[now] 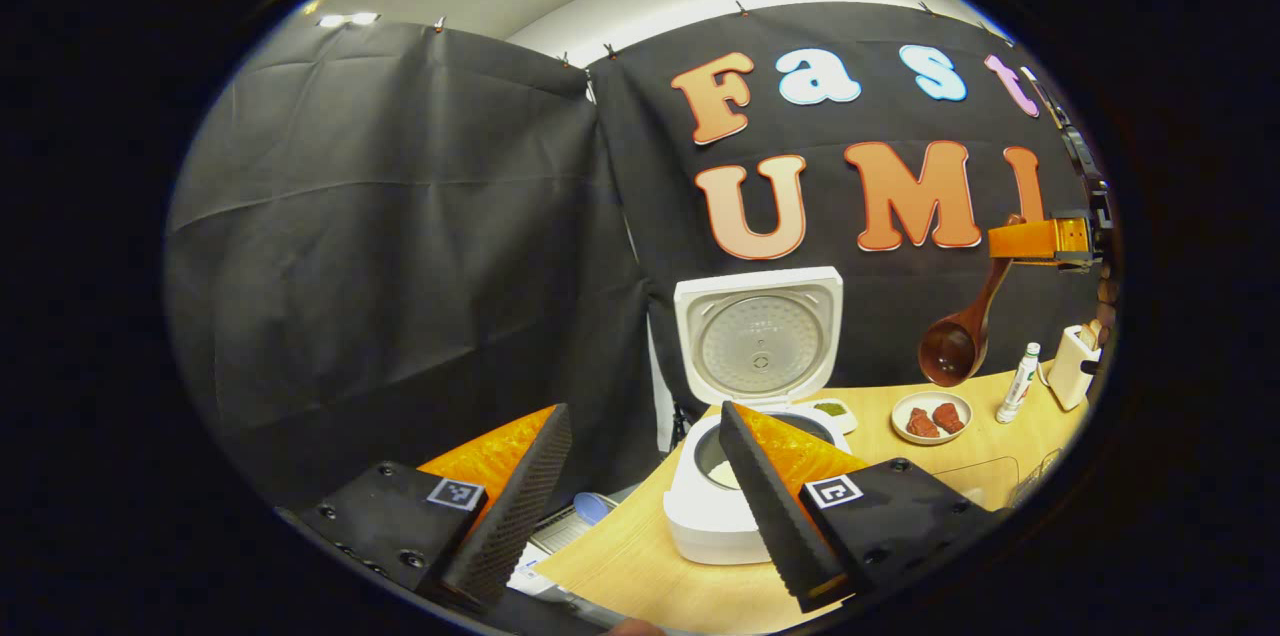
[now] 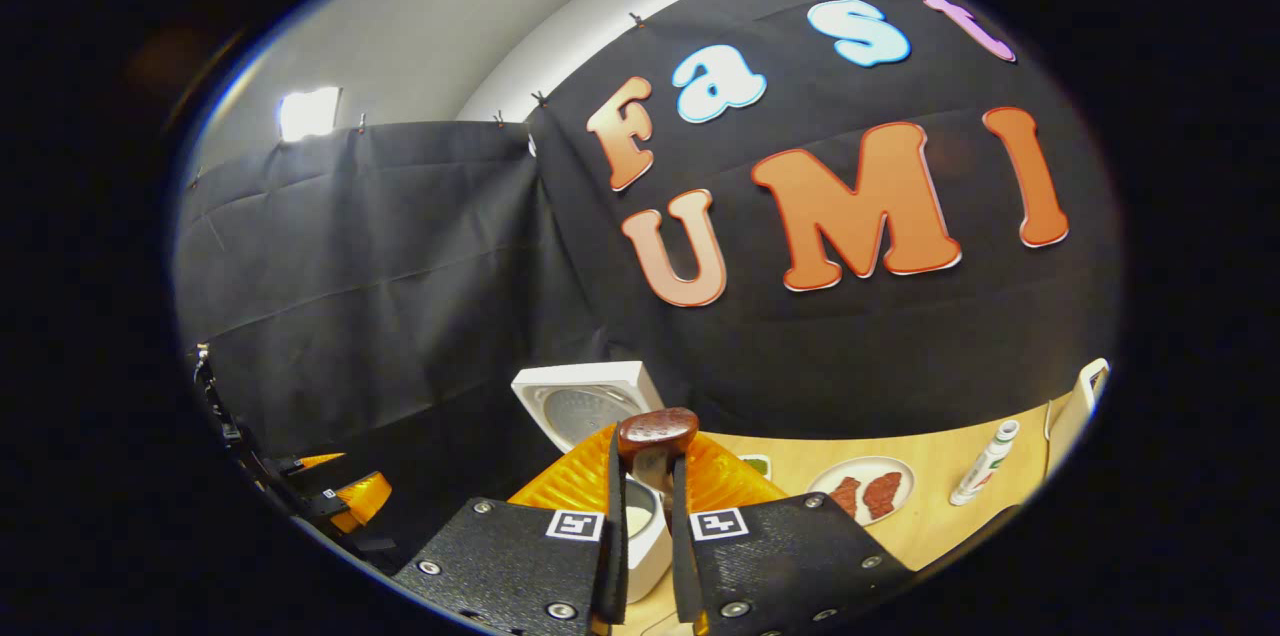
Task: Close the left gripper, press the button to open the rice cooker; take a wooden spoon from the chopstick holder with the right hand, scoop a spoonful of rice and pour it into the rice cooker, then put the wooden spoon back into the chopstick holder.
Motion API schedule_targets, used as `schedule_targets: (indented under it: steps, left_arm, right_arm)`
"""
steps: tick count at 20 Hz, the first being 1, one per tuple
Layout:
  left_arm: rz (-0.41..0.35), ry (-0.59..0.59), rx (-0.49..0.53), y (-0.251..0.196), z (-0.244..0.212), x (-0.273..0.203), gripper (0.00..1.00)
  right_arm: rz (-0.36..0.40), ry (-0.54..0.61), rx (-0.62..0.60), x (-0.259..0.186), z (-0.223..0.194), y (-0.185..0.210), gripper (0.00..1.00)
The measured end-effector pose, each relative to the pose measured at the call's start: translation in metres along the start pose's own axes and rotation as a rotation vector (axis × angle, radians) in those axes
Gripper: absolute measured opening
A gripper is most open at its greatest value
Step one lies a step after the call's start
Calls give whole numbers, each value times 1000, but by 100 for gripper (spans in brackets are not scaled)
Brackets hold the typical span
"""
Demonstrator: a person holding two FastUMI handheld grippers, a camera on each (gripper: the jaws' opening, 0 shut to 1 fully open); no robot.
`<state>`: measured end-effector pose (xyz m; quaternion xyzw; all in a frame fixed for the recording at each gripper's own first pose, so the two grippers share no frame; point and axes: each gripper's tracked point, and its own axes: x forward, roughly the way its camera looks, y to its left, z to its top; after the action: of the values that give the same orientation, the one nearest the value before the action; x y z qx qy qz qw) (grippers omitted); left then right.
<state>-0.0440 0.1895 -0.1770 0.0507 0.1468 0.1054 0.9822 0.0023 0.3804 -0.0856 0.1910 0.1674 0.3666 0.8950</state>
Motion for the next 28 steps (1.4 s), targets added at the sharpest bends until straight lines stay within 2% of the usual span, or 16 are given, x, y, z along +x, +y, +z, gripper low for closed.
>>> schedule_targets:
  steps: [2, 8, 9, 14, 17, 22, 28]
  left_arm:
    - [-33, -3, 6, -17, 4, 2, 100]
    - [-122, -7, 28, -64, 9, 5, 100]
    - [-132, -6, 31, -71, 10, 6, 97]
    - [-191, -7, 48, -104, 14, 7, 100]
    - [-211, 2, 60, -119, 12, 7, 97]
    - [-234, 29, 49, -138, 8, 9, 100]
    - [-233, 39, 50, -147, 12, 13, 100]
  right_arm:
    - [-54, 1, 14, -18, -3, -24, 18]
    - [-207, 13, 71, -73, -15, -88, 18]
    - [-237, 18, 84, -81, -19, -98, 18]
    - [-375, 57, 131, -131, -47, -150, 17]
    - [-454, 79, 171, -160, -64, -174, 18]
    - [-561, 135, 270, -202, -107, -202, 18]
    - [-696, 132, 354, -236, -143, -232, 18]
